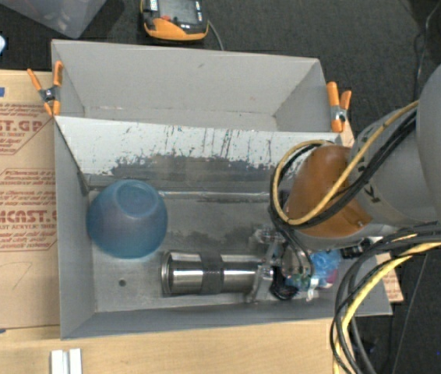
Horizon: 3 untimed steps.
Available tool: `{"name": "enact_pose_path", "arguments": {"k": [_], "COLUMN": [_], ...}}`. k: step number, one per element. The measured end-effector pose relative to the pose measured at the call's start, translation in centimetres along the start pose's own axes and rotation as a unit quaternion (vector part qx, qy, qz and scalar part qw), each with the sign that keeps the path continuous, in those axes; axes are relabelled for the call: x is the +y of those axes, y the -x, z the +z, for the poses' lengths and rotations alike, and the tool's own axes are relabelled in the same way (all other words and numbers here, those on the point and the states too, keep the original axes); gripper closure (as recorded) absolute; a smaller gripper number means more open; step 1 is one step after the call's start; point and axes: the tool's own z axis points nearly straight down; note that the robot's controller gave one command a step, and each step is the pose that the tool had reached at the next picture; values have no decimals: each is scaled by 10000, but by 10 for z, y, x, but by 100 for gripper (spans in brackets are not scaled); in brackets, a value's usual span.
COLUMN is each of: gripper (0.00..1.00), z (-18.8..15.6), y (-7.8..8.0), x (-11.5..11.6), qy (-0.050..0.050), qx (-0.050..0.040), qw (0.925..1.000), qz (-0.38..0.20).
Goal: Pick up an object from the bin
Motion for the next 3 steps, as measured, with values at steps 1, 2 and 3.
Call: {"name": "enact_pose_path", "arguments": {"k": [1,2,3], "gripper": [0,0,100], "z": [-1,0,0], "y": [-7,-3,-7], "x": [1,1,1], "qy": [6,-1,4], "qx": [-20,-2,-9], "qw": [9998,10000,9998], "qz": [214,70,189]}}
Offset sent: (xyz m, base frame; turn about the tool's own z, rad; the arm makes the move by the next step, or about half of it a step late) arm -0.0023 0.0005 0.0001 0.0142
